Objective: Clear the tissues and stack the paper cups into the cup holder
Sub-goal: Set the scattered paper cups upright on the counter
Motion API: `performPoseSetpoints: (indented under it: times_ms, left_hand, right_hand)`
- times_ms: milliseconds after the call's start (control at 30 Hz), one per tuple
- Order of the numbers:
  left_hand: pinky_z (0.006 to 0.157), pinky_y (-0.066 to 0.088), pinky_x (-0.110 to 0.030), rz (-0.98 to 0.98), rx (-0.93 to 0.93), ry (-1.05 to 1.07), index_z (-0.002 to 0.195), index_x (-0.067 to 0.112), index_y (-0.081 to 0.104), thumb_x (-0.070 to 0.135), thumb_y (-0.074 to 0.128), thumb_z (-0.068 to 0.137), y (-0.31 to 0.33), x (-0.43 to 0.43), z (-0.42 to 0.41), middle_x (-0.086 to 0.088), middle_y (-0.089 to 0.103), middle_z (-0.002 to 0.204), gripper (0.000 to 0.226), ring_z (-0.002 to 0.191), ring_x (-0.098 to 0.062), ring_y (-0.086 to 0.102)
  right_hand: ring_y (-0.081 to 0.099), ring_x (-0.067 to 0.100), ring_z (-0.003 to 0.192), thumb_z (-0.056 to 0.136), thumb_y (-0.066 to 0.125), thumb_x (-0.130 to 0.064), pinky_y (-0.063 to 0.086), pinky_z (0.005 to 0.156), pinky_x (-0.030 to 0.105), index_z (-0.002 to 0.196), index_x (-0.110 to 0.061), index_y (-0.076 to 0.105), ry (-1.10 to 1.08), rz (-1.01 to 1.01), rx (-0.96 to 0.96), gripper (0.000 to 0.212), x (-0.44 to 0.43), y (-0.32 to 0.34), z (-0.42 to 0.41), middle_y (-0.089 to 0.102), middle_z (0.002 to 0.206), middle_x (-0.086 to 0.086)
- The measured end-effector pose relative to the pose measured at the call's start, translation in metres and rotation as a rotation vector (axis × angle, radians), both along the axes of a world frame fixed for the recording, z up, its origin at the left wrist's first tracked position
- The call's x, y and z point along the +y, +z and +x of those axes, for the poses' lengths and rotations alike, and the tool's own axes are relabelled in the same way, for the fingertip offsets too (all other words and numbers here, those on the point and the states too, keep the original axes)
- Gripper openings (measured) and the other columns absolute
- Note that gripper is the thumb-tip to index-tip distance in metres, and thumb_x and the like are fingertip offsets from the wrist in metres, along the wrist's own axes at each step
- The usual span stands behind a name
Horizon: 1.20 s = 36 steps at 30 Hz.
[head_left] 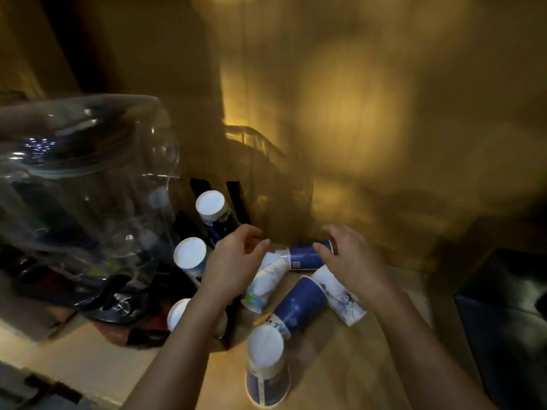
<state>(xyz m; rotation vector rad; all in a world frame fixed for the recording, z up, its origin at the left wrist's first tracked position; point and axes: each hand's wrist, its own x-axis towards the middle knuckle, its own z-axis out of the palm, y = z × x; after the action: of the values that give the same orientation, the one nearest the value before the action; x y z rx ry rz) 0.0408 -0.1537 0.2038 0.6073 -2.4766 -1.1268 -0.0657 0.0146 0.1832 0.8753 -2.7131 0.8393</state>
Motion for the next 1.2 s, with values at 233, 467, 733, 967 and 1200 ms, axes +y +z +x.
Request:
performPoseSetpoints:
  times_ms: [233, 467, 733, 967, 1200]
  left_hand:
    - [0.081, 0.044, -0.028, 0.017, -0.063, 0.016, 0.112, 0.020, 0.061, 0.031, 0.058, 0.090, -0.024, 0.000, -0.042, 0.006, 0.061, 0.098, 0.025, 0.094, -0.010, 0.056]
    - [0.076, 0.042, -0.028, 0.004, -0.209, -0.036, 0.111, 0.013, 0.061, 0.028, 0.059, 0.088, -0.074, -0.016, -0.081, -0.009, 0.067, 0.106, 0.027, 0.095, -0.021, 0.060]
    - [0.098, 0.039, -0.043, -0.068, -0.465, 0.021, 0.131, 0.007, 0.040, 0.024, 0.061, 0.085, -0.141, -0.025, -0.099, -0.022, 0.045, 0.133, 0.053, 0.121, -0.039, 0.045]
    - [0.098, 0.040, -0.043, -0.060, -0.672, 0.045, 0.135, 0.004, 0.027, 0.031, 0.063, 0.082, -0.179, -0.023, -0.091, -0.021, 0.043, 0.134, 0.070, 0.123, -0.038, 0.044]
    - [0.092, 0.046, -0.045, 0.059, -0.686, 0.090, 0.134, 0.009, 0.026, 0.037, 0.071, 0.075, -0.191, -0.020, -0.089, -0.022, 0.048, 0.129, 0.079, 0.116, -0.039, 0.052]
  right_hand:
    - [0.054, 0.019, 0.099, 0.089, 0.052, -0.037, 0.037, 0.072, 0.029, 0.120, -0.020, 0.049, 0.002, 0.030, -0.041, 0.036, 0.010, -0.024, -0.050, 0.058, 0.115, 0.002]
    - [0.056, 0.021, 0.092, 0.087, 0.053, -0.034, 0.047, 0.074, 0.037, 0.114, -0.021, 0.051, -0.069, 0.080, -0.119, 0.029, 0.008, -0.058, -0.074, 0.060, 0.105, 0.003]
    - [0.056, 0.030, 0.099, 0.086, 0.051, -0.030, 0.043, 0.082, 0.038, 0.111, -0.017, 0.054, -0.164, 0.207, -0.214, 0.028, 0.024, -0.112, -0.080, 0.061, 0.111, 0.010]
    - [0.050, 0.029, 0.111, 0.083, 0.057, -0.037, 0.037, 0.091, 0.038, 0.124, -0.017, 0.041, -0.240, 0.347, -0.415, 0.049, 0.039, -0.159, -0.063, 0.054, 0.122, 0.011]
    - [0.047, 0.028, 0.115, 0.078, 0.062, -0.045, 0.035, 0.093, 0.039, 0.127, -0.019, 0.032, -0.308, 0.451, -0.464, 0.063, 0.044, -0.181, -0.055, 0.050, 0.125, 0.009]
